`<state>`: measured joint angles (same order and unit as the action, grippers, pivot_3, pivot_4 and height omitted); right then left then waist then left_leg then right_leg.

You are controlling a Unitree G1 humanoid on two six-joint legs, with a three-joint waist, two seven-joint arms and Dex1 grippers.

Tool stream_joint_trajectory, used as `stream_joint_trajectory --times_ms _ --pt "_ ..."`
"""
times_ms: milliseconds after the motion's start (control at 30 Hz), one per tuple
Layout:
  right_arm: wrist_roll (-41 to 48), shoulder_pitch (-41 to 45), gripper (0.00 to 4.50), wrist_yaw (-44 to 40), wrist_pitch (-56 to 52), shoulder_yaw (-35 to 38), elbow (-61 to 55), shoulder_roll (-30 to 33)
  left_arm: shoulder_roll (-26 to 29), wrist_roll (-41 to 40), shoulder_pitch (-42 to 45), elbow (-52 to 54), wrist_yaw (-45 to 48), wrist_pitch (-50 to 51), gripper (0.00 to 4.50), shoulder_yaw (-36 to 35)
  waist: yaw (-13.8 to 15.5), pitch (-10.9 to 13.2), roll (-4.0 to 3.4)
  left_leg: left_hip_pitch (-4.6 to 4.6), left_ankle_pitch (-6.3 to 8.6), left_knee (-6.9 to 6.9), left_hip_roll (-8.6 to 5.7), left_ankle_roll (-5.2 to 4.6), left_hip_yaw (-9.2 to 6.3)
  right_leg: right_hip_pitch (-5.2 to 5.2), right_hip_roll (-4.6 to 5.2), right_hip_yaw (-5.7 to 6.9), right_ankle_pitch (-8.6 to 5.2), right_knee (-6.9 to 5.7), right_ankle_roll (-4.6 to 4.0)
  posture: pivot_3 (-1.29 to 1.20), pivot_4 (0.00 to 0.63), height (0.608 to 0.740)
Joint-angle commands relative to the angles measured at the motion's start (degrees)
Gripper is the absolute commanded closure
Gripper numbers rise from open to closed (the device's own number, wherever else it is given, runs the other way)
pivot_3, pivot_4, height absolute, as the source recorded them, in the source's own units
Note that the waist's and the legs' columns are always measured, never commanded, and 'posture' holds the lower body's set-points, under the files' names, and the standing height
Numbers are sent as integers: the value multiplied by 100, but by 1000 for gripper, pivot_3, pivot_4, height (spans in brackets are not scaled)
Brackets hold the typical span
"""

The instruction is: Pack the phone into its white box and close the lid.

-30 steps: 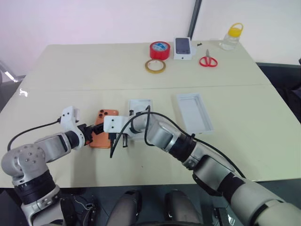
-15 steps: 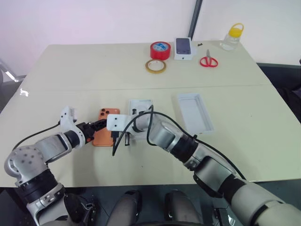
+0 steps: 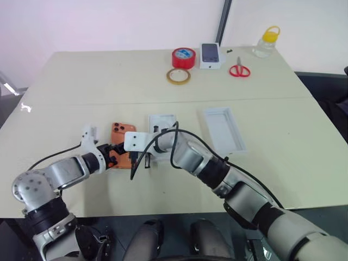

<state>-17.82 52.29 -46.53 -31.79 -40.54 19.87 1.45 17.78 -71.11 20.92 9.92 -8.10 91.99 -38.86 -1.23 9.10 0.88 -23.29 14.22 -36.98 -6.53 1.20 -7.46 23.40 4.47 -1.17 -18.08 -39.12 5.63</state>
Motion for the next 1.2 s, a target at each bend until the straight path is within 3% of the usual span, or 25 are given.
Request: stream_joint_trajectory --times_ms 33,467,567,700,1200 --pt "-36 -12 4500 -39 42 -15 -229 -67 38 -222 40 47 -155 50 21 47 -5 0 0 0 0 0 1 0 0 0 -1 0 0 -1 0 0 150 740" --pt "-94 -38 4500 -86 29 -3 -360 -3 263 -637 98 -471 -785 -315 21 -362 -22 0 0 0 0 1 2 0 0 4 -2 -1 0 -1 0 0 150 740" --pt "-108 -45 4500 -110 18 15 -419 10 284 -888 38 -500 -962 -444 975 -304 -19 1 1 -1 0 1 2 0 0 4 -2 -1 0 -1 0 0 150 740" --pt "-117 -49 4500 -162 -9 69 -601 66 311 -1280 -114 -451 -1216 -653 2947 -117 -1 2 3 -4 0 1 2 1 0 6 -1 -1 0 -1 0 0 150 740" --pt "359 -379 4500 -761 -735 730 -2607 1104 911 -3595 -1010 -287 -2418 -2574 2947 1135 24 3 3 -7 0 3 2 0 0 4 1 -4 0 2 0 0 150 740"
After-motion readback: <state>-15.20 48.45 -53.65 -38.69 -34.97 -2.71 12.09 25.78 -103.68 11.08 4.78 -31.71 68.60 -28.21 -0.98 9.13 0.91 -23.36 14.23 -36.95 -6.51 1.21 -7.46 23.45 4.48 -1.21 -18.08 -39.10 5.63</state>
